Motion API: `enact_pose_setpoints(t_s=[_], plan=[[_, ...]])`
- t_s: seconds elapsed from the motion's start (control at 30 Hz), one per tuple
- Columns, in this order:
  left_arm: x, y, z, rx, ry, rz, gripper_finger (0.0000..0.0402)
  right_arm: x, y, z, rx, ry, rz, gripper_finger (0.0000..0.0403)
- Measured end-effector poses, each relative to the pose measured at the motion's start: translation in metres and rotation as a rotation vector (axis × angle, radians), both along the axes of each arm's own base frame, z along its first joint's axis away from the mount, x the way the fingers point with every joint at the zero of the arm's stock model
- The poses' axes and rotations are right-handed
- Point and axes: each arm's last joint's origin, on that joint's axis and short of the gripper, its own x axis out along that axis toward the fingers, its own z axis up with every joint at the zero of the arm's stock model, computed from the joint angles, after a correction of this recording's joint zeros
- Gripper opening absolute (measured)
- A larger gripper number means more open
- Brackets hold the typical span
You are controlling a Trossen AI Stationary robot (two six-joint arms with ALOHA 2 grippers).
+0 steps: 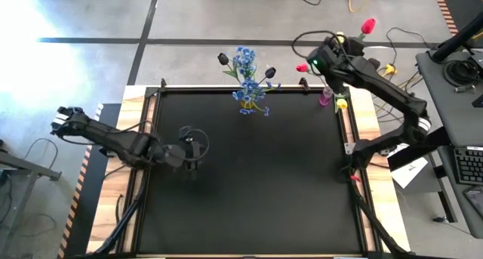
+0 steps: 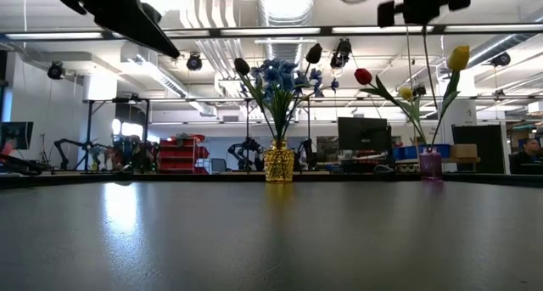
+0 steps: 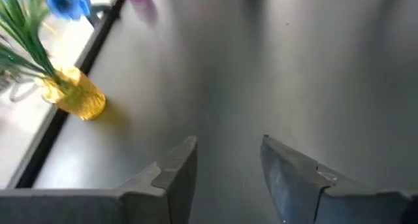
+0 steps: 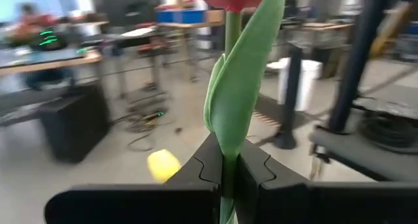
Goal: Sort flowers into vase by color
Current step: Put the red flower into the pink vase
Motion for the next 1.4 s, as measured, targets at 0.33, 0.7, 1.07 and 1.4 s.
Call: enact_pose_setpoints(t_s=[0.33, 0.7, 1.07, 1.4], plan=[[0.001, 0.04, -0.007, -0.071, 0.055, 0.089, 0.0132, -0.008, -0.056, -0.054, 0.022, -0.105, -0.179, 0.0009], [-0.006, 0.074, -0.005, -0.057, 0.084, 0.159, 0.0113, -0.024, -0.062, -0.061, 0.003, -0.206, -0.247, 0.0009], [-0.009, 0.09, -0.004, -0.066, 0.089, 0.168, 0.0103, -0.025, -0.06, -0.065, 0.029, -0.232, -0.243, 0.0009], [-0.013, 0.092, -0.003, -0.052, 0.107, 0.156, 0.01, -0.027, -0.057, -0.081, 0.04, -0.225, -0.263, 0.0009]])
